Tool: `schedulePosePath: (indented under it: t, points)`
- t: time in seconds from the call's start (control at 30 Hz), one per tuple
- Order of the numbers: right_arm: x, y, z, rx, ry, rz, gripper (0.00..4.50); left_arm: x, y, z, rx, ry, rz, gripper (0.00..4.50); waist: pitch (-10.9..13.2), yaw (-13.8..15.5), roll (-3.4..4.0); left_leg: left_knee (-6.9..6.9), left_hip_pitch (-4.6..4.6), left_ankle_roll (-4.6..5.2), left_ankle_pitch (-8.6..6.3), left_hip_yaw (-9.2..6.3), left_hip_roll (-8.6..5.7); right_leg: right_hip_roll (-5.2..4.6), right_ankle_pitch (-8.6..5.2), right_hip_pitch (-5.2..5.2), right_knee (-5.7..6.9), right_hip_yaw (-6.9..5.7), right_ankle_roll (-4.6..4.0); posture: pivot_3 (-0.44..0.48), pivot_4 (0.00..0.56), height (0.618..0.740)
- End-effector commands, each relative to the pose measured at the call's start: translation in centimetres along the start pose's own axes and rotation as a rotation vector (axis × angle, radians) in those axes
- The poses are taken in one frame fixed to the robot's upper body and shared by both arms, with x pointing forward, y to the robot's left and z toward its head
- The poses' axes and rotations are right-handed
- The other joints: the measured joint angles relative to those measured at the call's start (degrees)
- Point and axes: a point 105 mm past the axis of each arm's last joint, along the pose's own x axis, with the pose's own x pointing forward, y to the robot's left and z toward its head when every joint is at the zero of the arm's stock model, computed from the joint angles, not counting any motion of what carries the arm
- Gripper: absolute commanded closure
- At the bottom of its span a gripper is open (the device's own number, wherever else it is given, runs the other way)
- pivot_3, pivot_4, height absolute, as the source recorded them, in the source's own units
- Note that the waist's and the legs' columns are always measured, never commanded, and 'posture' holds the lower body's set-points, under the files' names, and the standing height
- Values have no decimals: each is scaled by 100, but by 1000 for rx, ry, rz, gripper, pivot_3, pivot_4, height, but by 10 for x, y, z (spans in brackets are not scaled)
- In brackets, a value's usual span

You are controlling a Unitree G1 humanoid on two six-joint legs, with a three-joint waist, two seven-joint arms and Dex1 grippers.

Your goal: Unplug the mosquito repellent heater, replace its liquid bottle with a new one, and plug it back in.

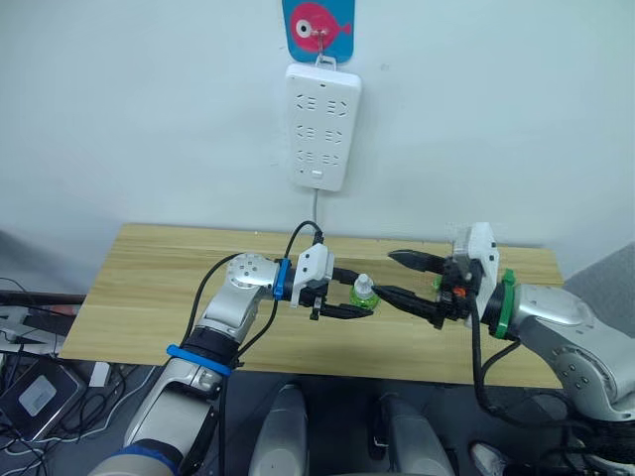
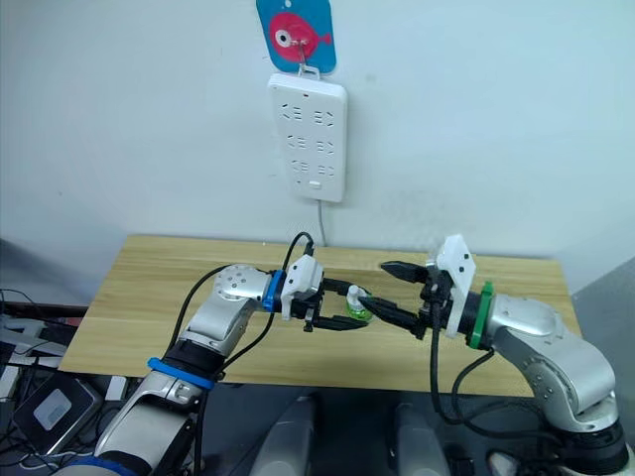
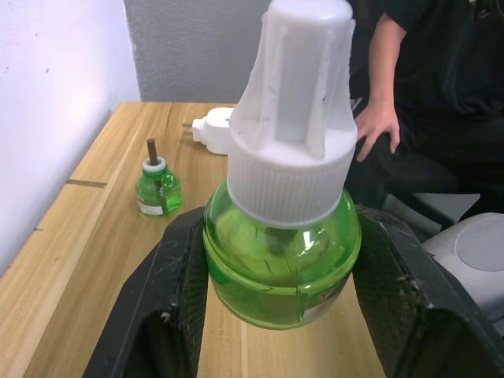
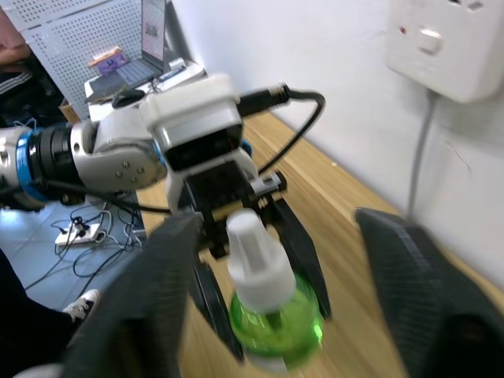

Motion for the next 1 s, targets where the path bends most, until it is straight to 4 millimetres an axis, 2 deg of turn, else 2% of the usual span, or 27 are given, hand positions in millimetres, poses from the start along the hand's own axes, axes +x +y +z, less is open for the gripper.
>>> schedulePosePath:
  t: [0.03,0.23,0.33,0.5,0.57,0.7,0.83,0.9,1.0]
  points:
    - [10,5,5,-24,-22,-2,1300,0,3,9,37,-22,10,2275,0,0,0,-1,0,0,0,-1,0,0,0,0,0,-1,0,225,253,740]
    - [17,7,-4,-26,-4,8,1300,1,3,10,37,-26,12,2275,0,0,0,-2,0,0,0,-1,0,0,0,-1,-1,-1,0,231,257,740]
    - [17,6,-7,-38,4,12,1886,0,3,9,46,-20,12,2275,0,1,0,-2,0,0,0,-1,0,0,0,-1,0,-1,0,234,260,740]
    - [18,6,-7,-42,-2,23,3723,1,3,9,45,-22,14,2275,0,3,0,-2,0,0,0,-1,0,0,0,-1,0,-1,0,234,264,740]
    - [18,7,-6,-52,-3,30,4236,1,3,9,44,-21,17,2275,0,3,0,-2,0,0,0,-1,0,0,0,-1,0,-1,0,234,264,740]
    - [17,15,11,-65,-61,41,4234,0,4,7,35,-16,28,2275,0,5,0,-2,0,0,0,-1,0,0,0,-1,0,-1,0,238,269,740]
    - [17,18,49,-69,-188,-1,4234,-5,4,0,22,7,45,2275,1,-14,0,-2,0,0,0,-1,1,1,0,-2,1,1,0,236,271,740]
    - [16,16,72,-68,-267,-43,4234,-8,3,-4,5,16,58,2275,1,-18,1,-2,0,0,0,-2,3,2,0,-3,3,0,0,231,273,740]
    - [8,3,86,-64,-309,-143,4234,-13,2,-10,-17,29,79,2275,1,-9,1,-3,0,0,0,-4,4,2,0,-2,2,-2,-1,226,269,740]
